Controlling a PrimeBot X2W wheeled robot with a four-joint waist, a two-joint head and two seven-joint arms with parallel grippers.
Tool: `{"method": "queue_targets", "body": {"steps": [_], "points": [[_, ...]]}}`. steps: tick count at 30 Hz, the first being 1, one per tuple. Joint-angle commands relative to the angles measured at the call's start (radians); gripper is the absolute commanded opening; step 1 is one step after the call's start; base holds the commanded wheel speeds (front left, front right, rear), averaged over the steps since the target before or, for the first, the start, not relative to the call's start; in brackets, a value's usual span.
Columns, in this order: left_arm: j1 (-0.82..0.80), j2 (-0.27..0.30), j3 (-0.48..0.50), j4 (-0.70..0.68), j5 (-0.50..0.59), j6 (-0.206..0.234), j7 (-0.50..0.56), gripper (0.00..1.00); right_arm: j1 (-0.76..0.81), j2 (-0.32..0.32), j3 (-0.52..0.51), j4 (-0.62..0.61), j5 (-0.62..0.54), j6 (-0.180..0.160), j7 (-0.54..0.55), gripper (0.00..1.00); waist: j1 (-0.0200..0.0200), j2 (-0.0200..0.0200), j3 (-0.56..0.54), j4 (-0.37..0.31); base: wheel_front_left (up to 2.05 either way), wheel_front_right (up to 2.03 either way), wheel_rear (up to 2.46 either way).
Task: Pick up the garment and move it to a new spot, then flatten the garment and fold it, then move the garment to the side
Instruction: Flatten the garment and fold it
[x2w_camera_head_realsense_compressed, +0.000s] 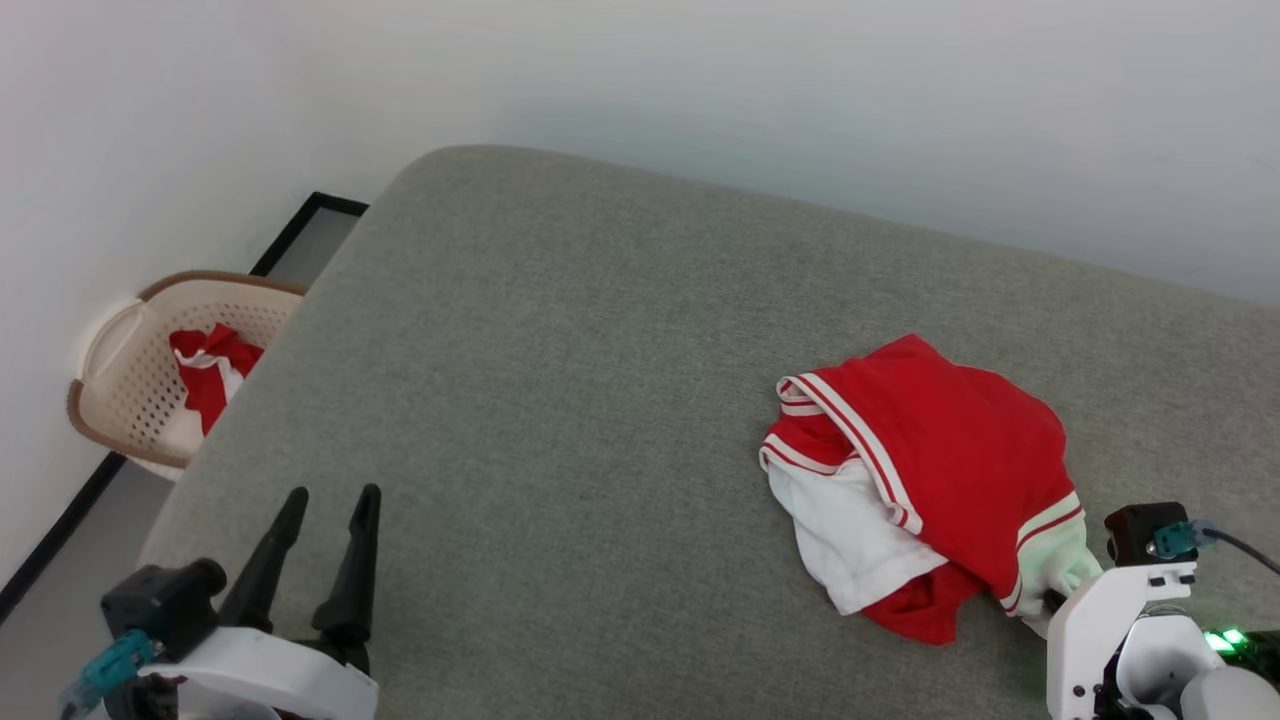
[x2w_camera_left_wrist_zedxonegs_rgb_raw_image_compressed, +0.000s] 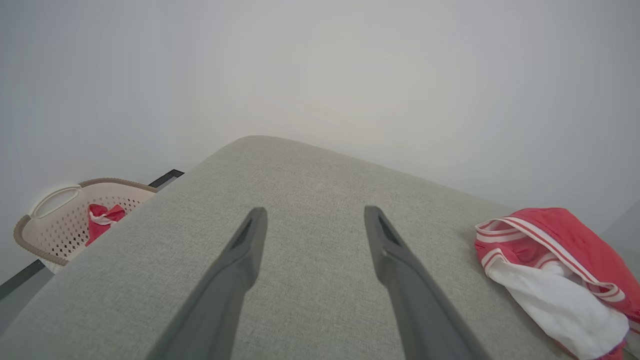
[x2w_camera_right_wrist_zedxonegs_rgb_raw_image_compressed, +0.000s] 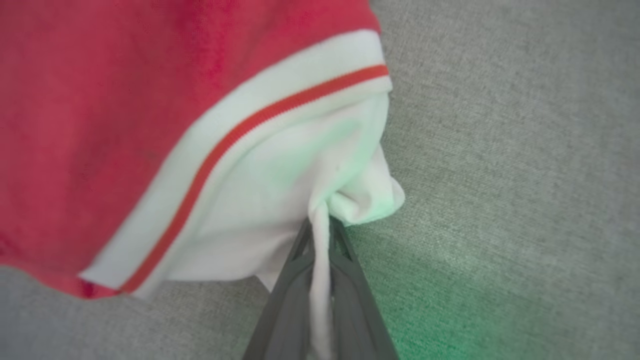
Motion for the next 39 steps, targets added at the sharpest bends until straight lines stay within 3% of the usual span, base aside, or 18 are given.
{"method": "queue_targets", "body": {"steps": [1, 9, 16, 29, 39], "points": [[-0.008, -0.001, 0.005, 0.002, 0.002, -0.001, -0.006, 1.00, 0.003, 0.001, -0.002, 0.003, 0.010, 0.000, 0.020, 0.00, 0.0000, 0.0000, -0.003, -0.008, 0.00, 0.00, 0.00], [-0.017, -0.006, -0.001, -0.002, 0.007, -0.016, -0.015, 1.00, -0.097, -0.026, -0.039, -0.097, 0.036, 0.000, 0.048, 0.00, 0.0000, 0.0000, -0.006, -0.035, 0.00, 0.00, 0.00], [-0.050, -0.020, -0.026, 0.007, 0.026, -0.035, -0.019, 1.00, -0.223, -0.057, -0.070, -0.091, 0.045, 0.000, 0.037, 0.00, 0.0000, 0.0000, 0.012, -0.041, 0.00, 0.00, 0.00], [-0.131, -0.051, -0.082, 0.047, 0.049, -0.076, -0.014, 1.00, -0.444, -0.151, -0.152, 0.132, -0.054, 0.000, -0.135, 0.00, 0.0000, 0.0000, 0.074, 0.000, 0.00, 0.00, 0.00], [-0.163, -0.066, -0.100, 0.068, 0.055, -0.091, -0.019, 1.00, -0.508, -0.245, -0.229, 0.301, -0.158, -0.001, -0.202, 0.00, 0.0000, 0.0000, 0.110, 0.001, 0.00, 0.00, 0.00]]}}
